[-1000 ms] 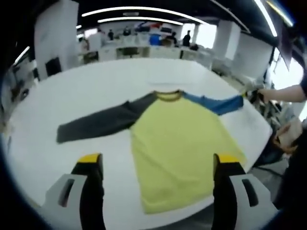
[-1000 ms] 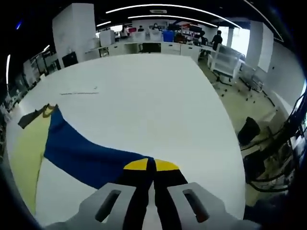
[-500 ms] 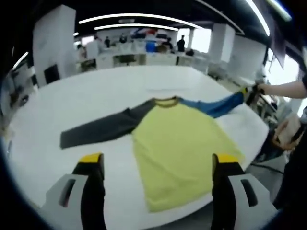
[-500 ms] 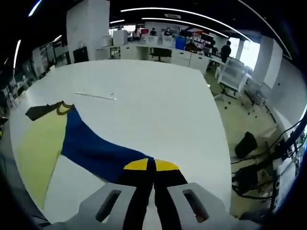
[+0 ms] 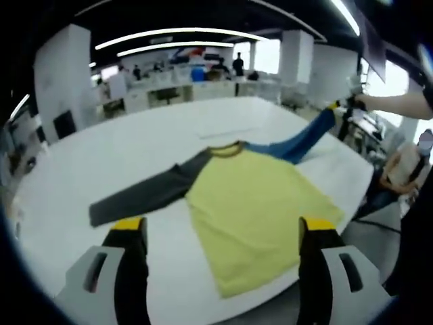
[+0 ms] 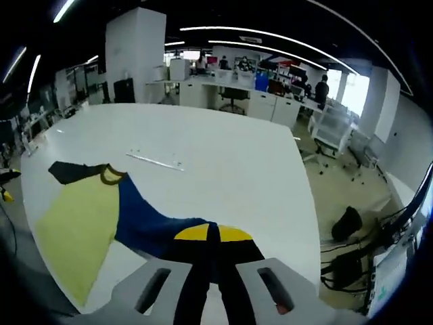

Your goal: Fold the garment on the visible template until the final outline fits inside the template.

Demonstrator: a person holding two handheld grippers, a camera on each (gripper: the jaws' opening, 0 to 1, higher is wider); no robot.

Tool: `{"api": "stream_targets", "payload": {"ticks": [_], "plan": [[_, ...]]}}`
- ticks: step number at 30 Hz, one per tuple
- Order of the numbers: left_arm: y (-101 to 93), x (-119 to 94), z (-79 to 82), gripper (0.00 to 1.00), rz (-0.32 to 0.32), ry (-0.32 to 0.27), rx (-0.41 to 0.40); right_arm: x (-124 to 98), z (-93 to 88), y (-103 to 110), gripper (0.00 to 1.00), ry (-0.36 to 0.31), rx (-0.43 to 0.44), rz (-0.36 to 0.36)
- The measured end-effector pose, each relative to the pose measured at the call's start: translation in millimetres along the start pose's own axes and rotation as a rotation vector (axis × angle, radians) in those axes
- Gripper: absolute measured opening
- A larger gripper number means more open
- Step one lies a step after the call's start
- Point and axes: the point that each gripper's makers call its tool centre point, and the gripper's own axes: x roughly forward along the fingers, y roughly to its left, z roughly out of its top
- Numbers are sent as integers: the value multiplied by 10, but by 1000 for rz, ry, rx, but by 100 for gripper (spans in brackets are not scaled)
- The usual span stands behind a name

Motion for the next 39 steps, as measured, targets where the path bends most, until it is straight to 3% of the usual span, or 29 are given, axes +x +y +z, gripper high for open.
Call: {"api": "stream_targets", "payload": {"ticks": [11,17,26,34,39], "plan": [[86,-162,-60,87,0,-23,-24,-118,668,620,2,-70,-122,103],[207,-251,-115,86,18,-35,-55,-184,1028,1146,2,-104,-170,209],[237,-297,-202,85,21,-38,-87,-167,1356,1893,2,-97,-183,344],[284,-322,-237,84,22,-48,-111,251,1520,2532,2,-63,-163,416],[359,-386,-280,84,35,-52,-126,551,1466,2850,2,-11,-132,444]]}}
